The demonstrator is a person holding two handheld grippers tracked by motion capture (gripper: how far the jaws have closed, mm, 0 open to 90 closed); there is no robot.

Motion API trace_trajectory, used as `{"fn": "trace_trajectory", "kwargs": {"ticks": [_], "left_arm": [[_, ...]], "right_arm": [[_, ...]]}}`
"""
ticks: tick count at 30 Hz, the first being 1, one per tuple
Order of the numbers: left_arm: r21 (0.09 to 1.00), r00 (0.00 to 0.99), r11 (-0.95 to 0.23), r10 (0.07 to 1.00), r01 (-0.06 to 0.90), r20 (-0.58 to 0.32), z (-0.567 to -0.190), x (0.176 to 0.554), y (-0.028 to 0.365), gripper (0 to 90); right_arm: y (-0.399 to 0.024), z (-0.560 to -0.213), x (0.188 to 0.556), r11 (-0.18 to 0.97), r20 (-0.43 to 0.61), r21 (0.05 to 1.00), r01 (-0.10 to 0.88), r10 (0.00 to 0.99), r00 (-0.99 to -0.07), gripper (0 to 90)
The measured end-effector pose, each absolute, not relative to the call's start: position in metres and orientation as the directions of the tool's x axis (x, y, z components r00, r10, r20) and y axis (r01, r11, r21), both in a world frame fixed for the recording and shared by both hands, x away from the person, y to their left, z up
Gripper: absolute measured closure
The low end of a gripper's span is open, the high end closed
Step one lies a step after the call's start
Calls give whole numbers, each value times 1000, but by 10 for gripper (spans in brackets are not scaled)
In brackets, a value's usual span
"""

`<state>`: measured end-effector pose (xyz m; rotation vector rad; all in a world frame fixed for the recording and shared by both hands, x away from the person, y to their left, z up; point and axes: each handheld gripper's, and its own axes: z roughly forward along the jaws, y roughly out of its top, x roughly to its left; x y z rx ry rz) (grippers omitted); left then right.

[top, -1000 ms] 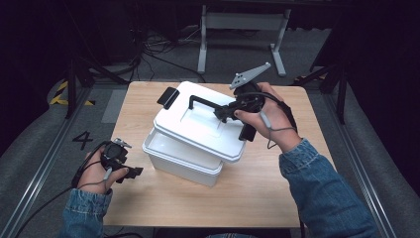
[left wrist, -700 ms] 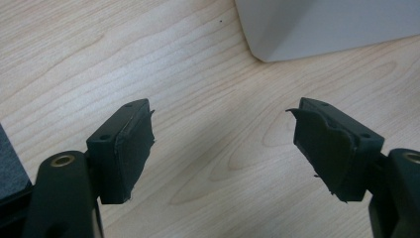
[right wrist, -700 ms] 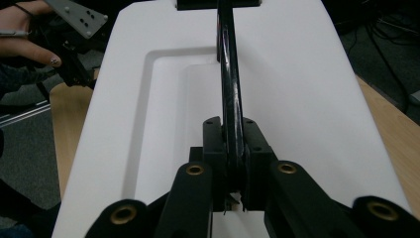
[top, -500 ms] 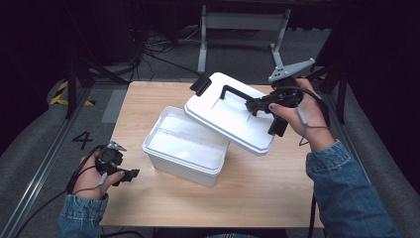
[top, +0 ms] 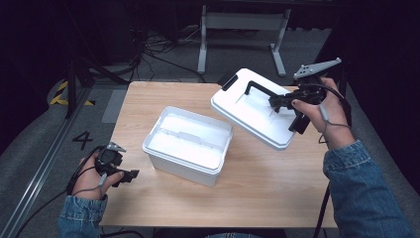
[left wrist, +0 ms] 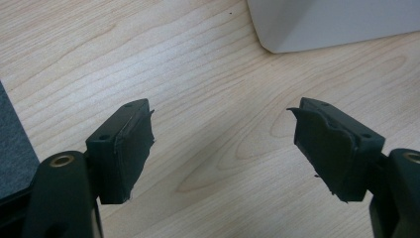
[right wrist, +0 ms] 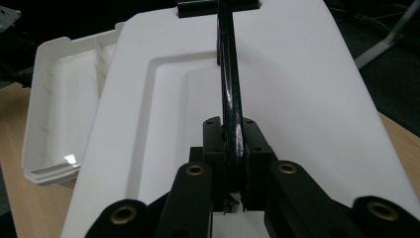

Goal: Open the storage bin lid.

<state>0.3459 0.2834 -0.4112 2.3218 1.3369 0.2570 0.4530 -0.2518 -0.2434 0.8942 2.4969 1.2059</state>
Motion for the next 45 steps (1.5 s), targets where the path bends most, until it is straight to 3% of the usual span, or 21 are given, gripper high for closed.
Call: {"fn": "trace_trajectory", "kwargs": {"ticks": [13,32,45], "left_arm": [[468,495,-415,867,780,-56,-412,345,287,234],[459,516,-435,855,774,-60,-415,347,283,228],[457,514,-434,855,776,-62,-415,347,284,228]], "right_arm": [[-292,-270,479,466,45,726,506,702,-711,845],[-322,-326,509,472,21,687,553,748,-664,845],[-335,-367,516,439,66,660,610,775,-629,844]]}}
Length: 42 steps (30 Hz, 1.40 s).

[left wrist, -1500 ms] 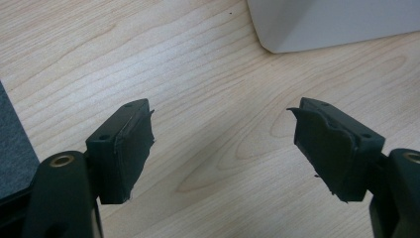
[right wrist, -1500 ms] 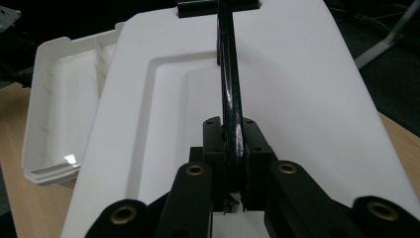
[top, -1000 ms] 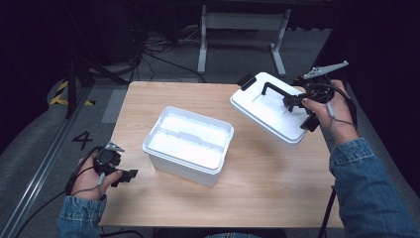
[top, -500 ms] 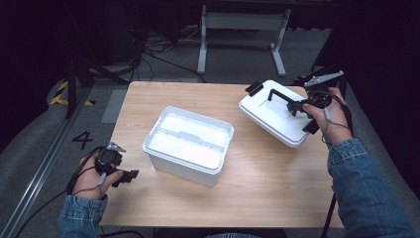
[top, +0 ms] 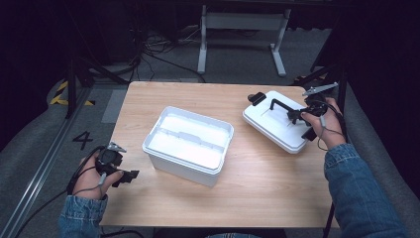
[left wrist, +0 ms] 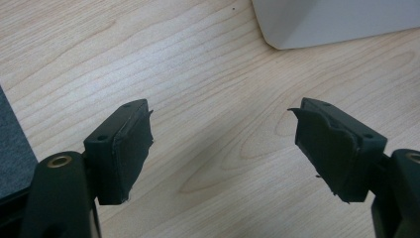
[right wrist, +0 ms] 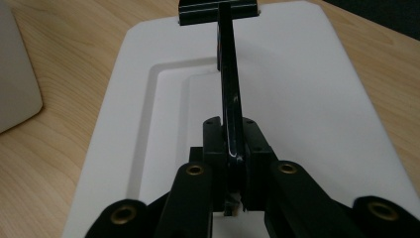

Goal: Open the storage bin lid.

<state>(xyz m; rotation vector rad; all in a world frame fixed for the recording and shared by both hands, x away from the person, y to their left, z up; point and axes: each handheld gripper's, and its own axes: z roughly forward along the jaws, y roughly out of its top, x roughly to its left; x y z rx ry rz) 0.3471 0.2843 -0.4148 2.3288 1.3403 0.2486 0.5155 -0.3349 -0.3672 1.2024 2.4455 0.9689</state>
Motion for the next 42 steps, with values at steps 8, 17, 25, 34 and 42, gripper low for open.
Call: {"fn": "trace_trajectory", "kwargs": {"ticks": [8,17,25,34,42], "left_arm": [[457,518,-438,853,774,-59,-416,348,284,228],[457,519,-438,853,774,-60,-415,348,285,228],[456,525,-445,849,771,-59,-415,350,284,228],[456,525,-443,849,772,-63,-416,350,284,228],[450,520,-440,852,777,-64,-416,349,283,228]], "right_arm": [[-340,-388,518,424,86,646,634,786,-613,844],[-343,-410,517,408,106,641,649,791,-602,844],[-344,-420,515,385,126,655,650,792,-597,843],[-347,-432,514,361,164,644,675,797,-582,840],[-351,-439,514,339,191,637,693,801,-568,836]]}}
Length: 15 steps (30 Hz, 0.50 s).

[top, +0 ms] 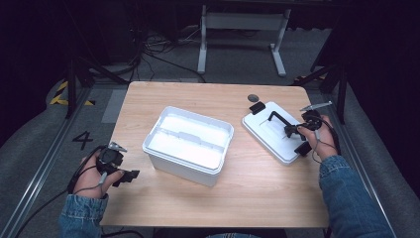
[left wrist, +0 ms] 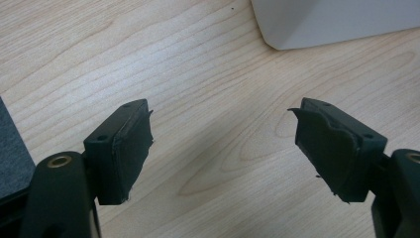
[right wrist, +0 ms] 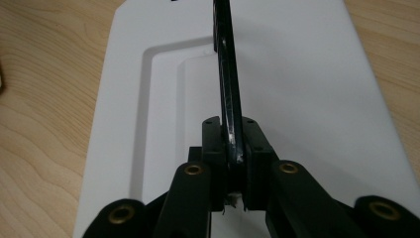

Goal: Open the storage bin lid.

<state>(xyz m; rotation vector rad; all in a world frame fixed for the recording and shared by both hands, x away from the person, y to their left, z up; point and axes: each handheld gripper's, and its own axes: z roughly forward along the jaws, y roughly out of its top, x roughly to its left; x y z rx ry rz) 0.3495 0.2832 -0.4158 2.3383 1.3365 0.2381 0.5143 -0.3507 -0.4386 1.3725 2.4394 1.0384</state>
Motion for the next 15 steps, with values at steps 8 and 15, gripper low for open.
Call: {"fn": "trace_trajectory", "kwargs": {"ticks": [8,15], "left_arm": [[453,521,-442,851,774,-61,-415,350,283,228],[452,523,-443,850,774,-63,-415,350,282,227]], "right_arm": [[-353,-437,514,314,176,651,691,823,-540,688],[-356,-427,512,303,139,690,658,836,-530,566]]}}
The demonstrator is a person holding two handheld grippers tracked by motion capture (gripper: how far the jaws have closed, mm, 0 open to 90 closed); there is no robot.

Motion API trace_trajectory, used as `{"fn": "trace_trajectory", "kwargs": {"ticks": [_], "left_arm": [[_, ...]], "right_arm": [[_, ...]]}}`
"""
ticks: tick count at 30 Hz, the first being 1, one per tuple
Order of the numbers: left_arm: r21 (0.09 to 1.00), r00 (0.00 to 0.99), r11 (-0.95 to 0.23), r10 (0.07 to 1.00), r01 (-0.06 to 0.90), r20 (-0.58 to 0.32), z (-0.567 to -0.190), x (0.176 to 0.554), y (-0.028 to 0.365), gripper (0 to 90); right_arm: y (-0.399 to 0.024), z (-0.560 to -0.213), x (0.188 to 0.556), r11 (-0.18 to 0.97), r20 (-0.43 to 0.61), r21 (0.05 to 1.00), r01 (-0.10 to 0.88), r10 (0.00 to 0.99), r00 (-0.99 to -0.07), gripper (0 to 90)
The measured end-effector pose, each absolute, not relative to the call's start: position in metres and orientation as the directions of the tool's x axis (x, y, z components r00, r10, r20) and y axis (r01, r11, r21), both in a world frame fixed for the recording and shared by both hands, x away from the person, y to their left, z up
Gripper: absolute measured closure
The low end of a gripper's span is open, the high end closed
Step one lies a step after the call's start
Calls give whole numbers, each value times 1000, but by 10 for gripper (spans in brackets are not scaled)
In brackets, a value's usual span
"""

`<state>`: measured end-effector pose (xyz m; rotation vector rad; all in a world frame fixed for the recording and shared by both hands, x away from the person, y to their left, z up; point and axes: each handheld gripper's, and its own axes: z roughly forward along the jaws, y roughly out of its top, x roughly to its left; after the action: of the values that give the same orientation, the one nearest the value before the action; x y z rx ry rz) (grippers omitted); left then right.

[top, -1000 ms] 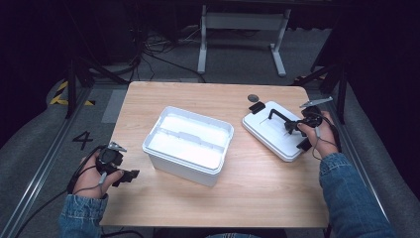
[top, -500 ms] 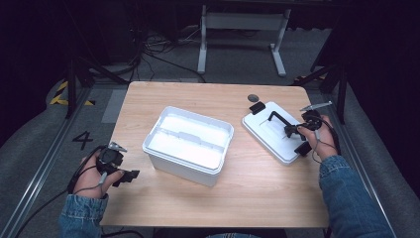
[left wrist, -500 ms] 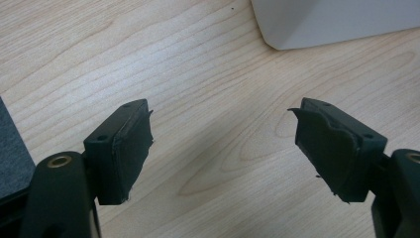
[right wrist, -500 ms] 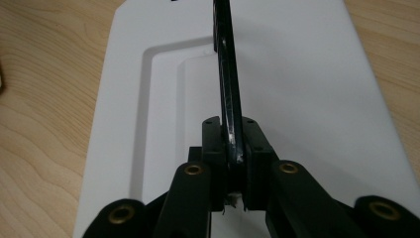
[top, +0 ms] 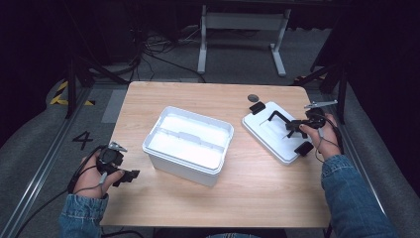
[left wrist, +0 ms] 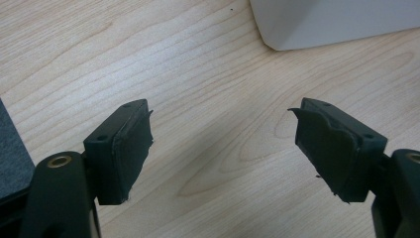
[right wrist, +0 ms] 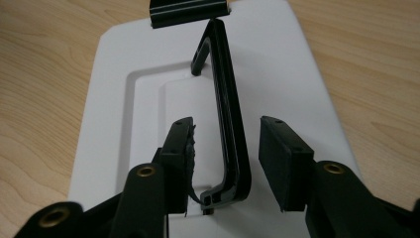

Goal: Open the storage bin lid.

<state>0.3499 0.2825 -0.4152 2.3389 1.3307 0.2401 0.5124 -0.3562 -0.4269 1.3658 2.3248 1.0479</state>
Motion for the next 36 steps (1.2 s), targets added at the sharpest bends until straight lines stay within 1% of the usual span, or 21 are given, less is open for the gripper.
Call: {"fn": "trace_trajectory", "kwargs": {"ticks": [7,11,15,20,27,36], "left_arm": [[451,527,-448,848,772,-60,-414,350,281,227],[452,532,-452,845,769,-61,-414,350,281,226],[453,532,-453,845,768,-57,-413,350,282,226],[451,529,-447,846,772,-67,-413,349,281,225],[454,528,-445,846,772,-70,-414,349,280,224],[451,532,-450,844,771,-69,-413,349,279,224]], "right_arm": [[-351,-405,505,309,116,720,622,829,-546,545],[-344,-390,497,320,108,737,596,814,-571,529],[-338,-383,492,325,110,742,586,804,-585,508],[-323,-370,476,339,127,750,568,769,-627,485],[-308,-359,454,355,133,764,539,731,-670,467],[-293,-357,421,358,153,774,523,696,-702,456]]}}
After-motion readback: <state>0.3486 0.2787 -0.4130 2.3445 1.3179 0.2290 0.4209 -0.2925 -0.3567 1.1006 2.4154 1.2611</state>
